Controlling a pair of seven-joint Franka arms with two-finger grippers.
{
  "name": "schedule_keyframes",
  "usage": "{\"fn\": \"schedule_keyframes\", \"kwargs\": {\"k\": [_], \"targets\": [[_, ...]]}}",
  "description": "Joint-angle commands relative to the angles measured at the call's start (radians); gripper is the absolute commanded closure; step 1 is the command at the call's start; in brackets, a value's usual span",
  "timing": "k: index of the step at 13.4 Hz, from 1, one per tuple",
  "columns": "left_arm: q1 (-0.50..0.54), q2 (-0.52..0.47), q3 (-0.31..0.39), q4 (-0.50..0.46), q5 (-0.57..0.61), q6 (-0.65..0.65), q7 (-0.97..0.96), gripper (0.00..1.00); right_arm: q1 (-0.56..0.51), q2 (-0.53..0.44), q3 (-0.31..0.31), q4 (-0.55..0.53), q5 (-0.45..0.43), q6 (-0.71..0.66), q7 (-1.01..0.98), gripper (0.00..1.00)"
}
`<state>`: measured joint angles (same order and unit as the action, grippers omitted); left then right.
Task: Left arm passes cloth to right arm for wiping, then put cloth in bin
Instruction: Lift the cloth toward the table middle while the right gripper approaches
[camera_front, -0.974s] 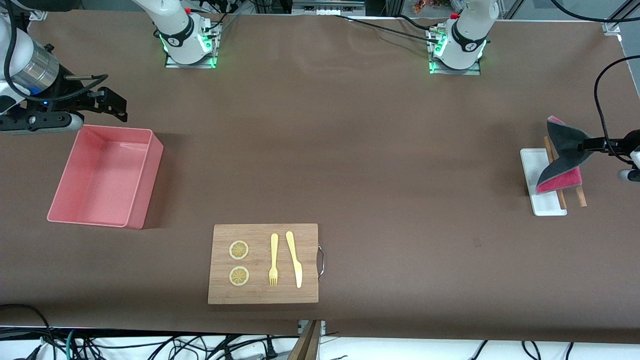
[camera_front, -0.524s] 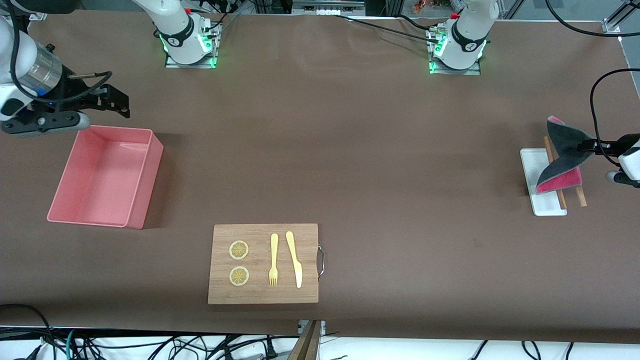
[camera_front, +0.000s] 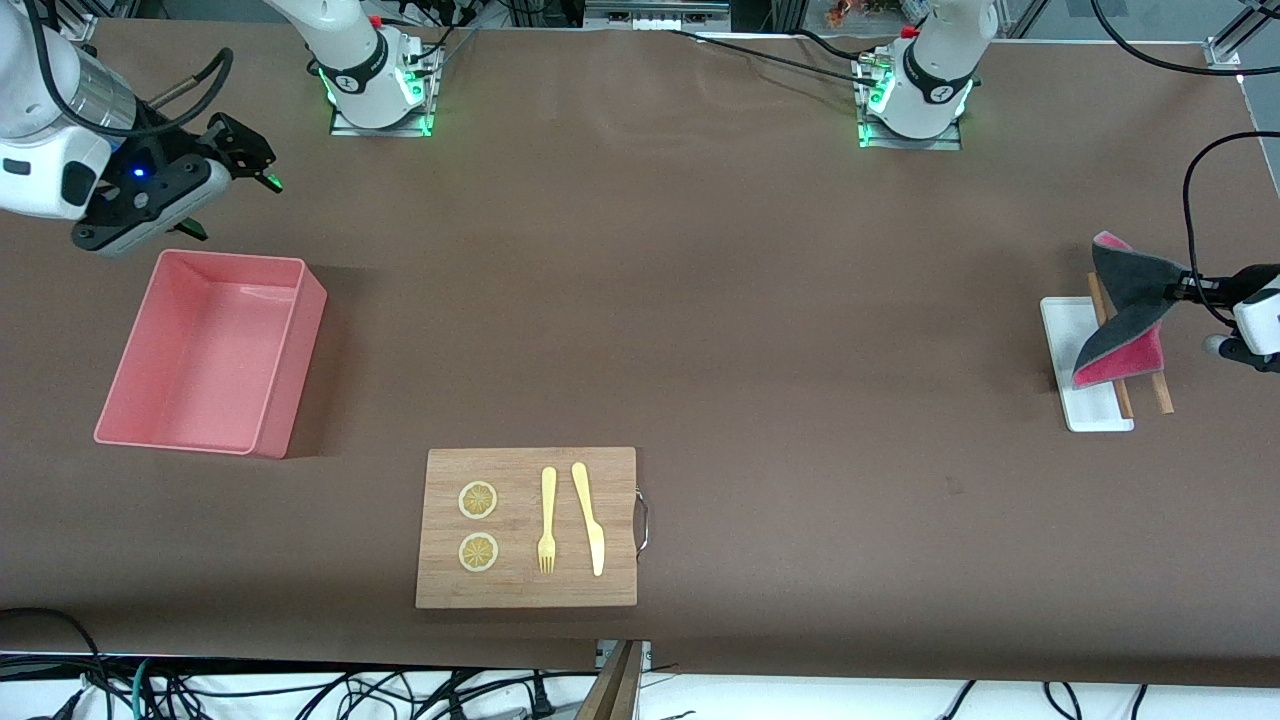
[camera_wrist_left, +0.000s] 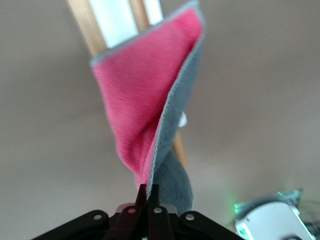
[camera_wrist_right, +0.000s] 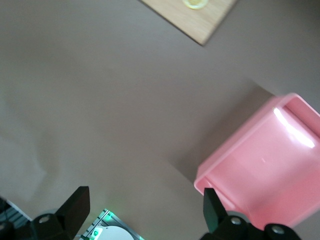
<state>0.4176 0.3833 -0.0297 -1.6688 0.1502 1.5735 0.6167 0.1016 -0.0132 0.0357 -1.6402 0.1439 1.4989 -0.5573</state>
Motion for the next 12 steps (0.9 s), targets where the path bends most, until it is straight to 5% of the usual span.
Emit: {"fn": "schedule_keyframes", "kwargs": {"k": [1,6,9,12], "targets": [[-0.011,-0.020,-0.087,0.127,0.005,-0.182,0.000,1.00,-0.051,0.007,0.004,-0.099,0.130,0.087,-0.223,0.00],[-0.023,-0.029,-0.254,0.283,-0.133,-0.377,-0.219,1.00,-0.071,0.048,0.012,-0.282,0.357,0.293,-0.605,0.00],[-0.092,-0.024,-0.389,0.394,-0.176,-0.467,-0.474,1.00,-0.072,0.136,0.094,-0.296,0.521,0.386,-0.812,0.00],[-0.138,0.000,-0.395,0.402,-0.427,-0.460,-0.561,1.00,-0.071,0.243,0.176,-0.297,0.714,0.525,-0.993,0.00]]}}
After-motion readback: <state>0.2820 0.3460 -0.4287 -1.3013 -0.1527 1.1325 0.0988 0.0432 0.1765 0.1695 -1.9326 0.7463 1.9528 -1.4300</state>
